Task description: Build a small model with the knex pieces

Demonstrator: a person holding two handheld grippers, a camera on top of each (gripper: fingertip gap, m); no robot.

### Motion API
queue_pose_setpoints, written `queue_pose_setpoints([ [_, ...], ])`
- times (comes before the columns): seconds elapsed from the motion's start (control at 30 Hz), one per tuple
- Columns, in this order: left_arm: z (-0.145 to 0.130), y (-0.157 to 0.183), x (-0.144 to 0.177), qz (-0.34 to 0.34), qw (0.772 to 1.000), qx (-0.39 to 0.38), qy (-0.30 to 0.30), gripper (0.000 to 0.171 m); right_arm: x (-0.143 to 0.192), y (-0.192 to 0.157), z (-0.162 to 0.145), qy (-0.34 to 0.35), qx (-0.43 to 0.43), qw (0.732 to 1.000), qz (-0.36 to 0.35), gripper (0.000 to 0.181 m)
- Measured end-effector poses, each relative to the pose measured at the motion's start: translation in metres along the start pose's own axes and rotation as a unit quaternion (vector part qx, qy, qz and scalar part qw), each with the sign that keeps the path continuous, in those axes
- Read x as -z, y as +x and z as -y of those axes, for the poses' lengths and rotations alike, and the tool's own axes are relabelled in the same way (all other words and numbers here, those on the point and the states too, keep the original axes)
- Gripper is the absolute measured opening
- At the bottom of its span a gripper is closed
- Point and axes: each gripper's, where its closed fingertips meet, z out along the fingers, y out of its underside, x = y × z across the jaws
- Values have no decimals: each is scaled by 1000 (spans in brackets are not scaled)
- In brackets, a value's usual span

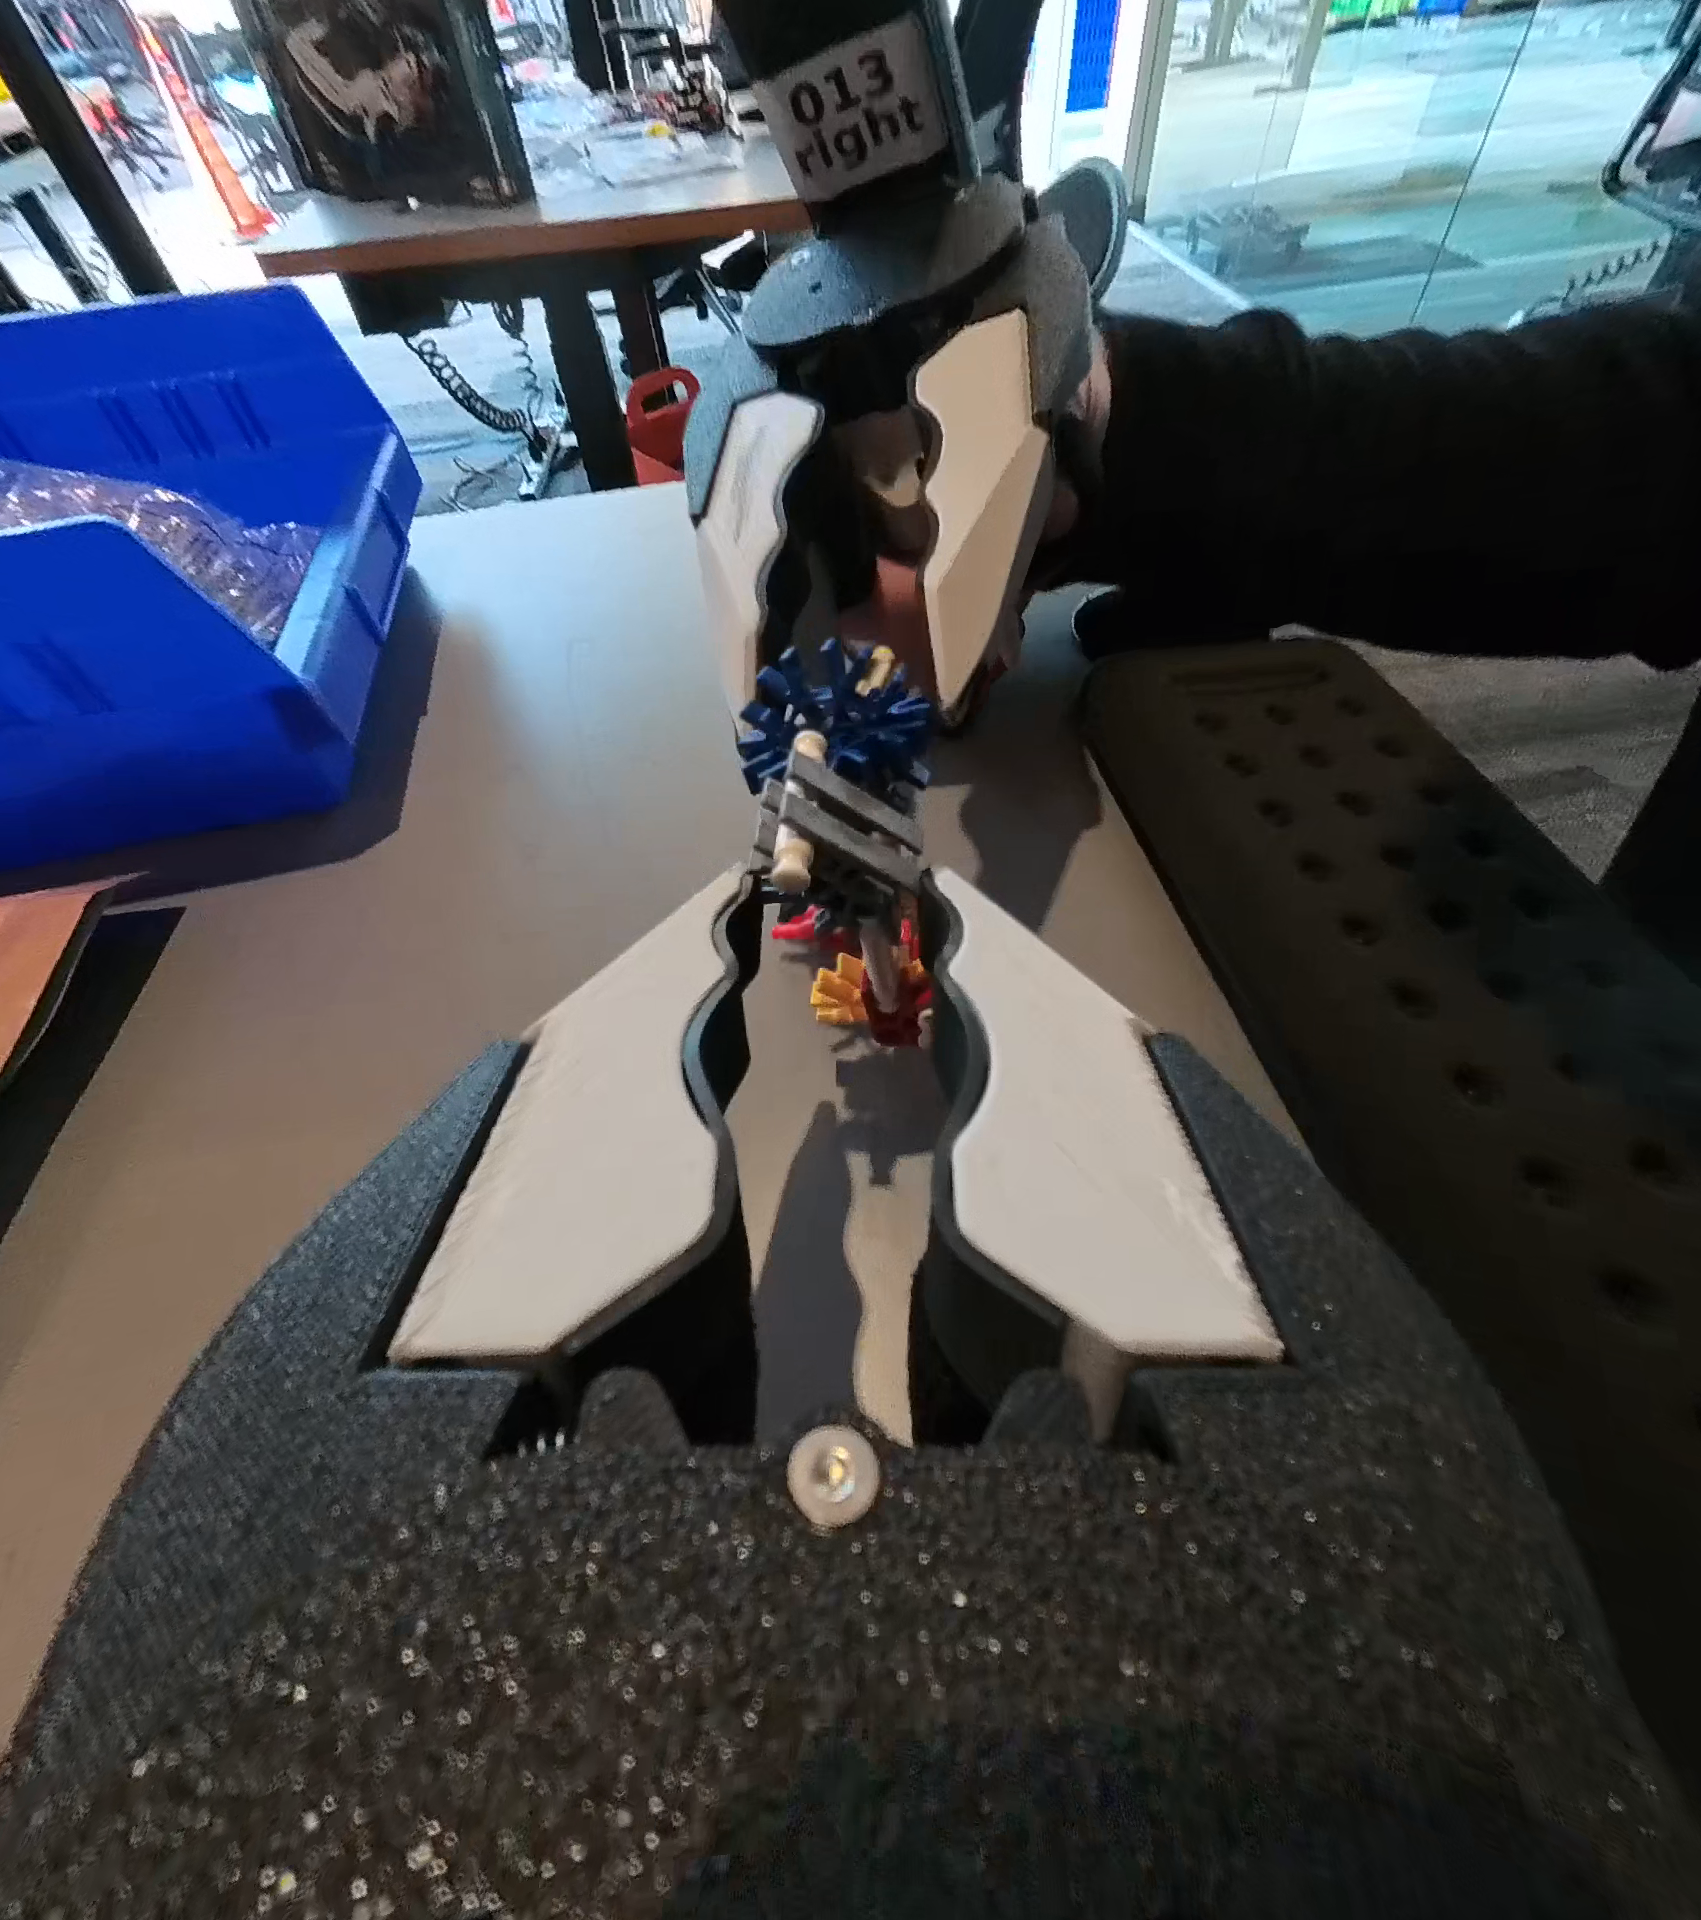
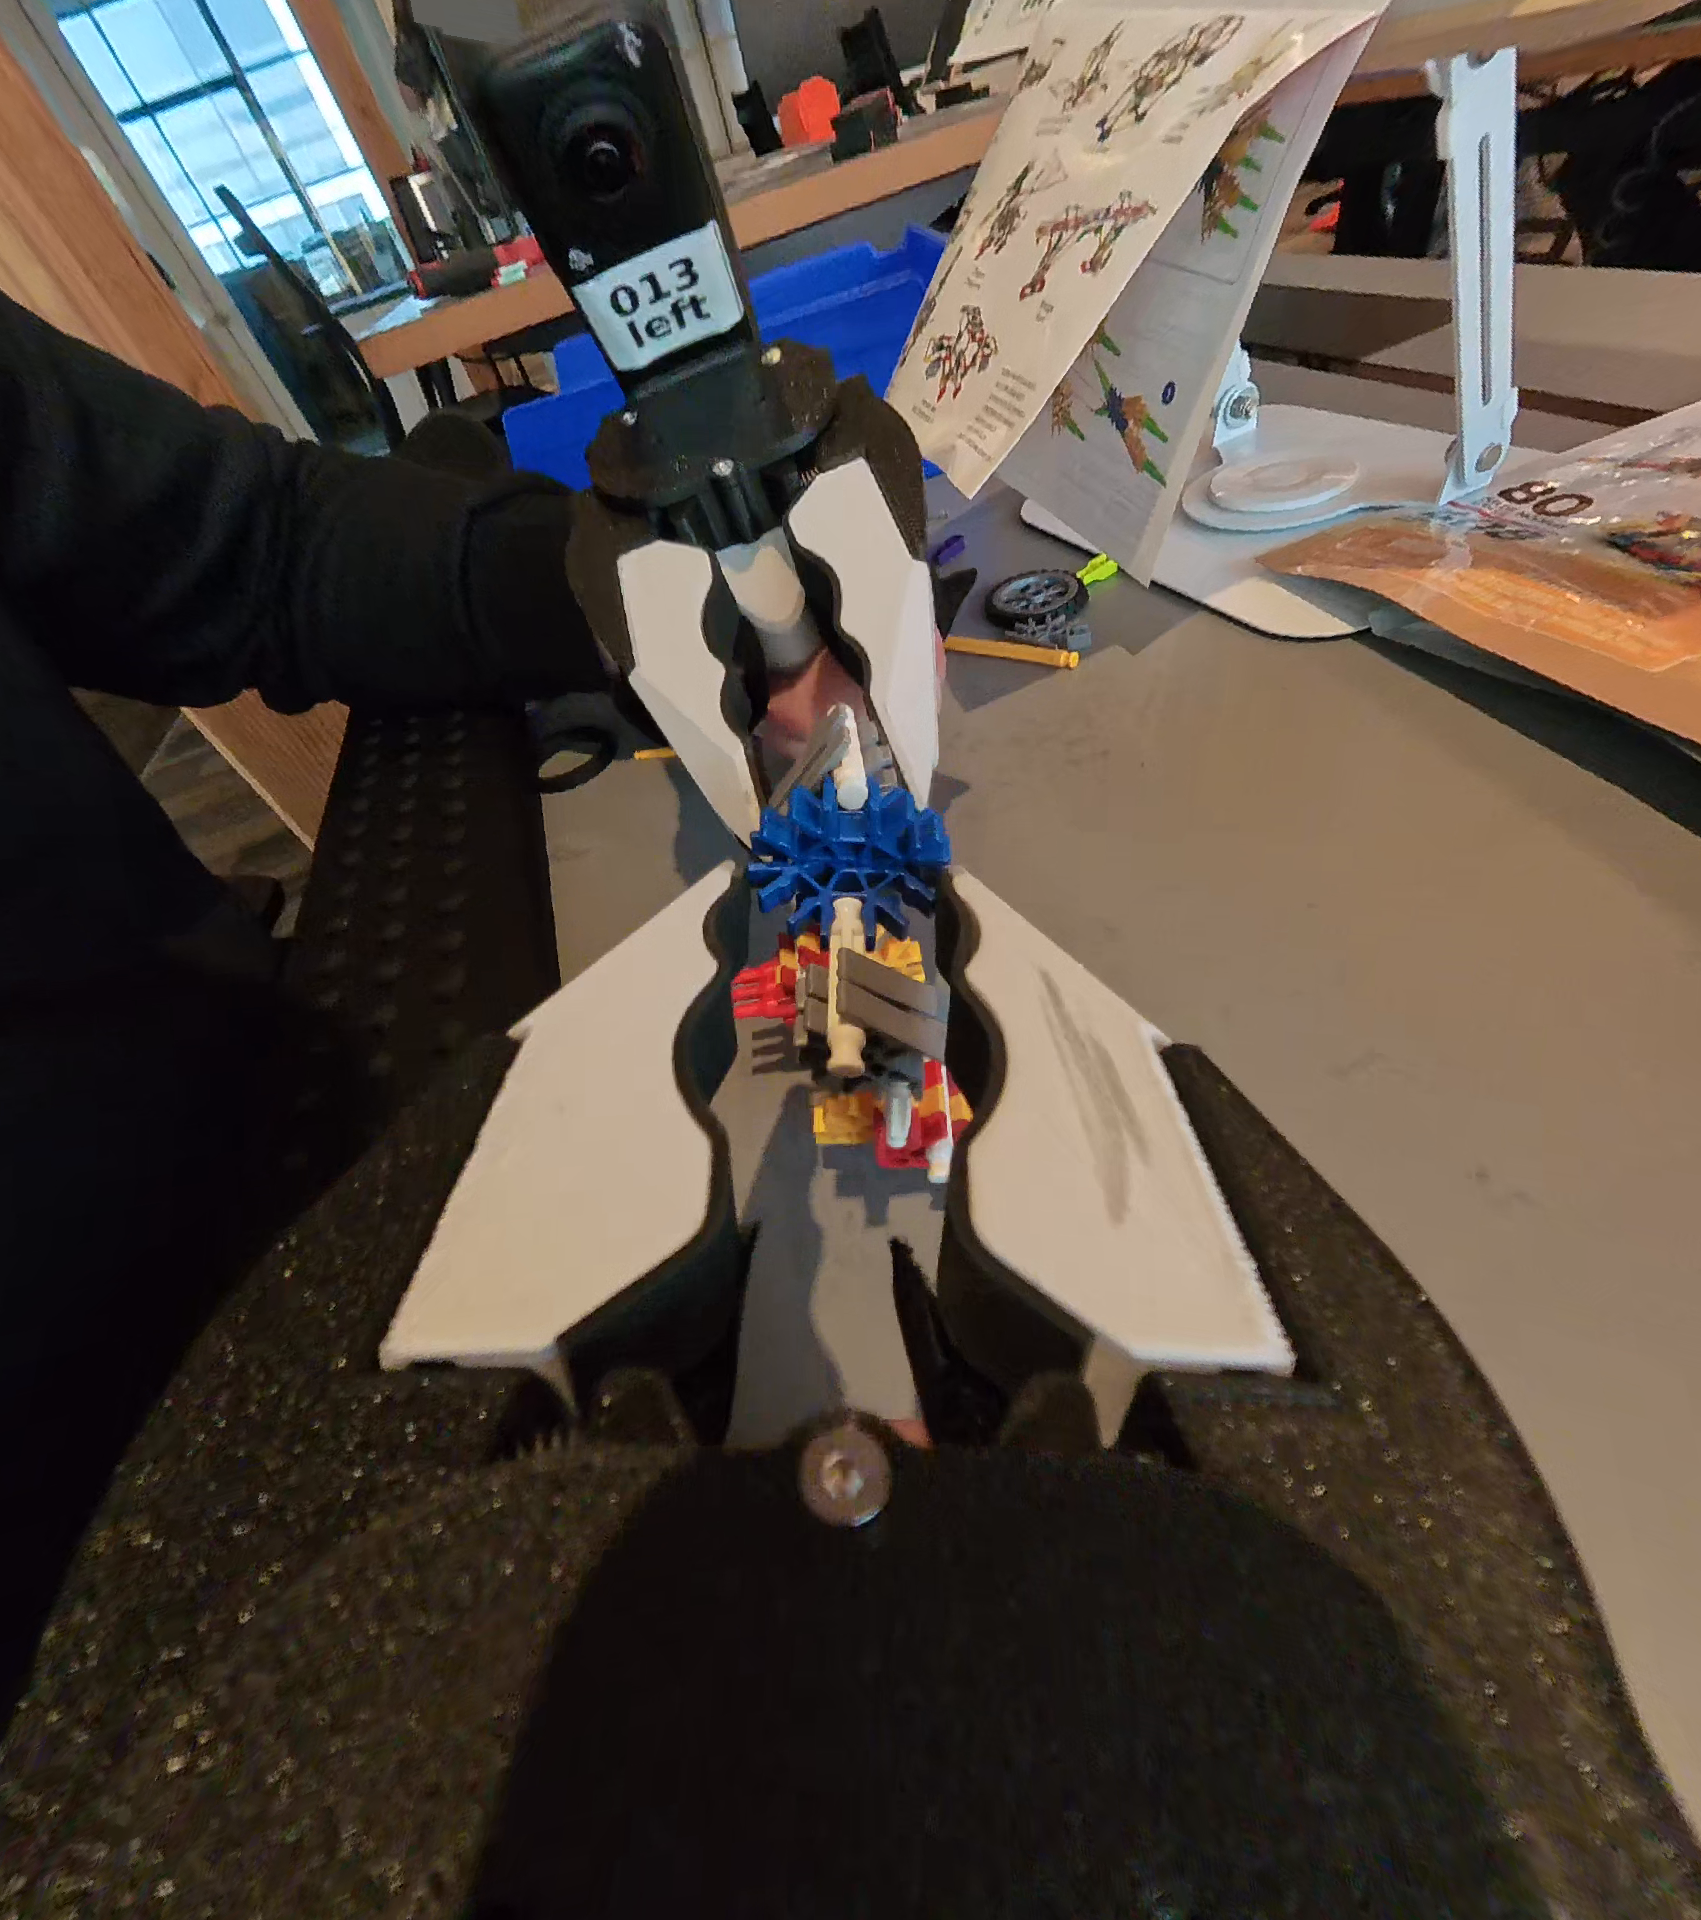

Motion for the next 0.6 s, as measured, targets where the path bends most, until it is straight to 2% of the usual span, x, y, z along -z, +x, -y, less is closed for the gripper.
queue_pose_setpoints([
  [0.37, -20, 2, -4, -9, 998, -40, -56, 29, -6, -3, -8, -29, 1, 1000, 8, 35],
  [0.5, -18, 1, -2, -8, 997, -48, -63, 29, -6, -3, -8, -30, 3, 1000, 7, 35],
  [0.6, -21, 1, -1, -3, 994, -67, -92, 29, -7, -3, -8, -34, 9, 999, 5, 35],
])
